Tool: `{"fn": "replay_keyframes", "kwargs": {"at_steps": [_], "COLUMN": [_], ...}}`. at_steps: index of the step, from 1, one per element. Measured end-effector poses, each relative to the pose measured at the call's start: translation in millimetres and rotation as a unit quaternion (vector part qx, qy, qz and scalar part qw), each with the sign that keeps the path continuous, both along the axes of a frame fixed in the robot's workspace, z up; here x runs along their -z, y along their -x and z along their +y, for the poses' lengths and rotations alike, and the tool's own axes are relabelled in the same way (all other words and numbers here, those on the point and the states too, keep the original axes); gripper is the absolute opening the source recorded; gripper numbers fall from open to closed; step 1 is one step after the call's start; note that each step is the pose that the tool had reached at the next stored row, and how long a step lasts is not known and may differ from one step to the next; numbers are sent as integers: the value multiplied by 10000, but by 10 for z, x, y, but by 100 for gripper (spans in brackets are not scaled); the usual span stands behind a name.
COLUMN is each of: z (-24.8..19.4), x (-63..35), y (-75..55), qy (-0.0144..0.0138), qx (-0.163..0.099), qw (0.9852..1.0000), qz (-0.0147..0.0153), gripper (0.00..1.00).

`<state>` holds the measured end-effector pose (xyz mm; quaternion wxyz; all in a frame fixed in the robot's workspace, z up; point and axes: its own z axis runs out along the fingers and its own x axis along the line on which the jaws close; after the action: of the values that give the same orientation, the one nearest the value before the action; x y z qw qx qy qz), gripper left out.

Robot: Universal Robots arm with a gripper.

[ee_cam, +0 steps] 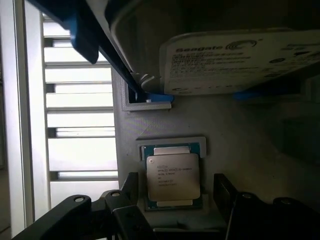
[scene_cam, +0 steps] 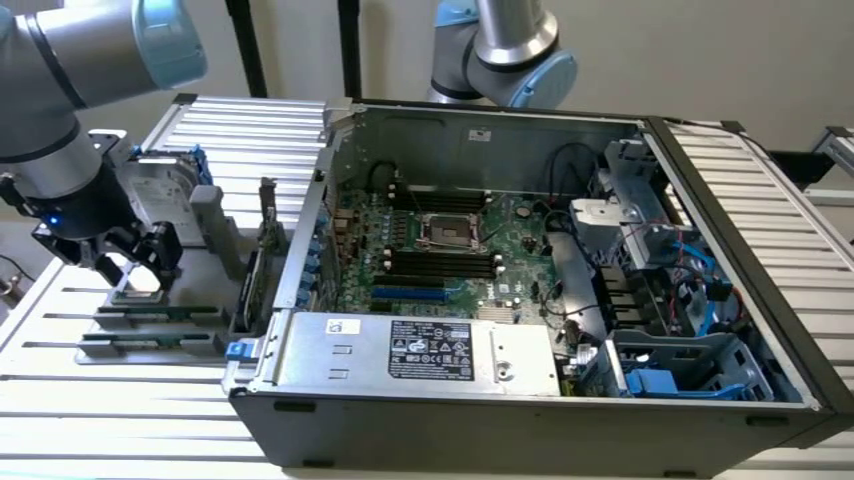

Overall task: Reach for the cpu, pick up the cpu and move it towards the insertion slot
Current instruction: 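Pick up the cpu and move it towards the insertion slot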

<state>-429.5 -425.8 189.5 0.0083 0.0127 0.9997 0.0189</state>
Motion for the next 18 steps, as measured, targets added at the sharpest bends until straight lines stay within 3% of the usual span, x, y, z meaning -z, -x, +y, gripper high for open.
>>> {"fn": "replay_keyframes", "kwargs": {"at_steps": [4,18], "z": [1,26], "x": [3,18], "y": [0,0], "qy": [-1,-1], "qx": [-1,-105], "qw": [10000,9999], "qz": [21,28], "gripper": [71,71]}}
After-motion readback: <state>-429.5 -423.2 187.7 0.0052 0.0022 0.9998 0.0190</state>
